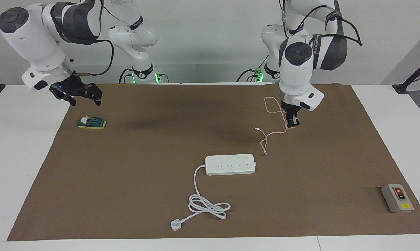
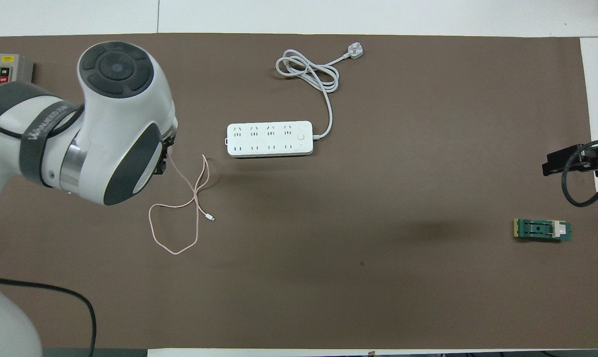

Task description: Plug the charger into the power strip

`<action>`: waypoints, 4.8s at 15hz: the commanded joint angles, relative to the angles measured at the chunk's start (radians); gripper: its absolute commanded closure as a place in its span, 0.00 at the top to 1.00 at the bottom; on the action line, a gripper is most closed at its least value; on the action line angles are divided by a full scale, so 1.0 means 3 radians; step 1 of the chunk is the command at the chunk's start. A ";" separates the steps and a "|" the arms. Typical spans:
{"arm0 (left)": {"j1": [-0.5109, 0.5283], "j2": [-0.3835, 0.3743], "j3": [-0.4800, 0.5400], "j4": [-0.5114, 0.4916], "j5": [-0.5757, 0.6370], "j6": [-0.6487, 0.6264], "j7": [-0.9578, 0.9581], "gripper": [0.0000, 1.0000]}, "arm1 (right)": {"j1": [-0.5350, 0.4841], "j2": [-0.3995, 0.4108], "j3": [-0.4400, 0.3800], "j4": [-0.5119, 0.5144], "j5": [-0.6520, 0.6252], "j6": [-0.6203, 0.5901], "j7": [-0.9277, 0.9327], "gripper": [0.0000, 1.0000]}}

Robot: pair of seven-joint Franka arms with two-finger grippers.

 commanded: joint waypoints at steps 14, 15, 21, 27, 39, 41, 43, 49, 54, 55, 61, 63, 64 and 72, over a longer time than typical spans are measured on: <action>-0.0287 0.1096 0.0040 0.1182 -0.0097 0.0058 -0.0269 0.00 | -0.0049 -0.0044 0.0052 -0.0016 -0.0043 -0.0037 -0.0056 1.00; -0.0292 0.1085 0.0040 0.1131 -0.0102 0.0105 -0.0330 0.00 | -0.0049 -0.0044 0.0052 -0.0016 -0.0043 -0.0037 -0.0056 1.00; -0.0420 0.0927 0.0035 0.0732 -0.0118 0.0131 -0.0601 0.00 | -0.0049 -0.0044 0.0052 -0.0016 -0.0043 -0.0037 -0.0056 1.00; -0.0425 0.0815 0.0030 0.0421 -0.0123 0.0417 -0.0652 0.00 | -0.0049 -0.0044 0.0052 -0.0016 -0.0043 -0.0037 -0.0056 1.00; -0.0476 0.0855 0.0030 0.0359 -0.0128 0.0519 -0.0668 0.00 | -0.0049 -0.0049 0.0052 -0.0016 -0.0043 -0.0037 -0.0056 1.00; -0.0476 0.0865 0.0030 0.0359 -0.0128 0.0530 -0.0668 0.00 | -0.0049 -0.0044 0.0052 -0.0016 -0.0043 -0.0037 -0.0056 1.00; -0.0476 0.0865 0.0030 0.0343 -0.0128 0.0560 -0.0663 0.00 | -0.0049 -0.0049 0.0052 -0.0016 -0.0043 -0.0042 -0.0056 1.00; -0.0476 0.0850 0.0030 0.0262 -0.0128 0.0632 -0.0663 0.00 | -0.0049 -0.0049 0.0052 -0.0016 -0.0043 -0.0037 -0.0056 1.00; -0.0507 0.0825 0.0030 0.0180 -0.0133 0.0683 -0.0663 0.00 | -0.0049 -0.0049 0.0052 -0.0016 -0.0043 -0.0037 -0.0056 1.00; -0.0507 0.0825 0.0030 0.0180 -0.0133 0.0683 -0.0663 0.00 | -0.0049 -0.0049 0.0052 -0.0016 -0.0043 -0.0037 -0.0056 1.00; -0.0512 0.0819 0.0025 0.0134 -0.0133 0.0749 -0.0663 0.00 | -0.0049 -0.0049 0.0052 -0.0016 -0.0043 -0.0037 -0.0056 1.00; -0.0512 0.0819 0.0025 0.0129 -0.0128 0.0760 -0.0663 0.00 | -0.0049 -0.0049 0.0052 -0.0016 -0.0043 -0.0037 -0.0056 1.00; -0.0512 0.0814 0.0025 0.0108 -0.0128 0.0780 -0.0663 0.00 | -0.0049 -0.0044 0.0052 -0.0016 -0.0043 -0.0042 -0.0056 1.00; -0.0512 0.0819 0.0030 0.0026 -0.0128 0.0882 -0.0663 0.00 | -0.0049 -0.0049 0.0052 -0.0016 -0.0043 -0.0037 -0.0056 1.00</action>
